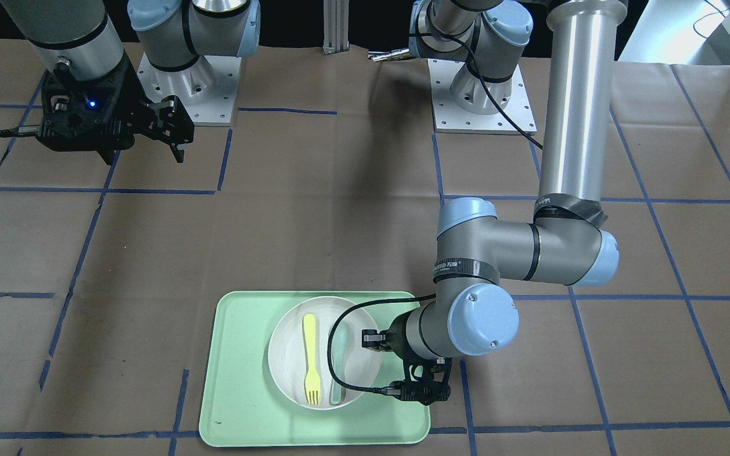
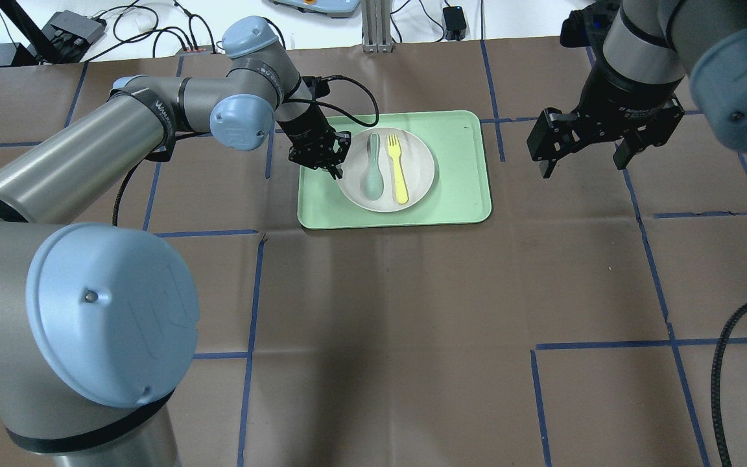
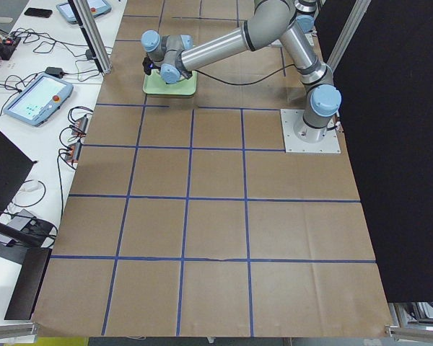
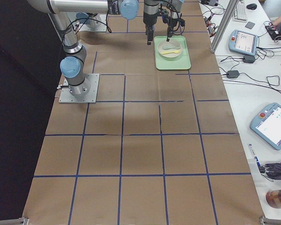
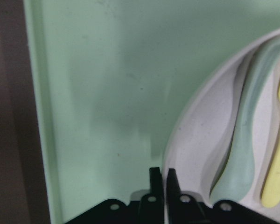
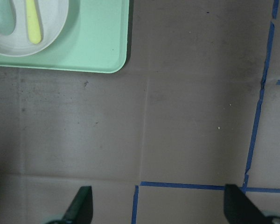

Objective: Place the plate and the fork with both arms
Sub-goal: 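Settle the plate on the tray and open the left gripper, then raise the left gripper away while the right gripper moves over the plate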

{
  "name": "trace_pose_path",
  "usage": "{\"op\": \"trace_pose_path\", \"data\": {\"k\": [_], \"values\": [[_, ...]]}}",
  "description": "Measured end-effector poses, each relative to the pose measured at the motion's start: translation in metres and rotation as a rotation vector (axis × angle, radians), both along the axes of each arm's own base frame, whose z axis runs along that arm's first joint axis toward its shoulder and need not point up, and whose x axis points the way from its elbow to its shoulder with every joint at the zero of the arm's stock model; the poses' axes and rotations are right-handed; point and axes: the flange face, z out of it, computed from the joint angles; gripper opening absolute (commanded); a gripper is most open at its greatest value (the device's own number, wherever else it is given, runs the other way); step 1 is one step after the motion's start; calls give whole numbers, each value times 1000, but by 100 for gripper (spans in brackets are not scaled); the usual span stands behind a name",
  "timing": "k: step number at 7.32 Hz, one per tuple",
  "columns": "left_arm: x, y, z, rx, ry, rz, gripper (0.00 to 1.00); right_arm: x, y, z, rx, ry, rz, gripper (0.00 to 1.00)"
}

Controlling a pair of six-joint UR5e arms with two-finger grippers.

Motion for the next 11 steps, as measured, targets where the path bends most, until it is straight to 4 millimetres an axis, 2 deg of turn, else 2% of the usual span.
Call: {"op": "trace_pose_path", "data": {"k": [1, 2, 5, 6, 7, 9, 11], "values": [[-6, 2, 1, -5, 2, -23, 30, 0, 0, 0, 0, 0, 1, 100], [-10, 4, 1, -8, 4, -41, 66, 0, 0, 0, 0, 0, 1, 100], [-10, 3, 11, -30, 7, -58, 96, -1, 0, 0, -1, 0, 0, 100], [-9, 4, 26, -50, 7, -58, 98, -1, 0, 0, -1, 0, -1, 100], [-8, 10, 50, -71, -7, -60, 99, -1, 0, 0, -1, 0, 0, 100], [4, 36, 122, -74, -97, -71, 99, -1, 0, 0, 0, 0, 0, 100], [17, 77, 204, -84, -185, -80, 100, -2, -1, 0, -1, -2, -1, 100]]}}
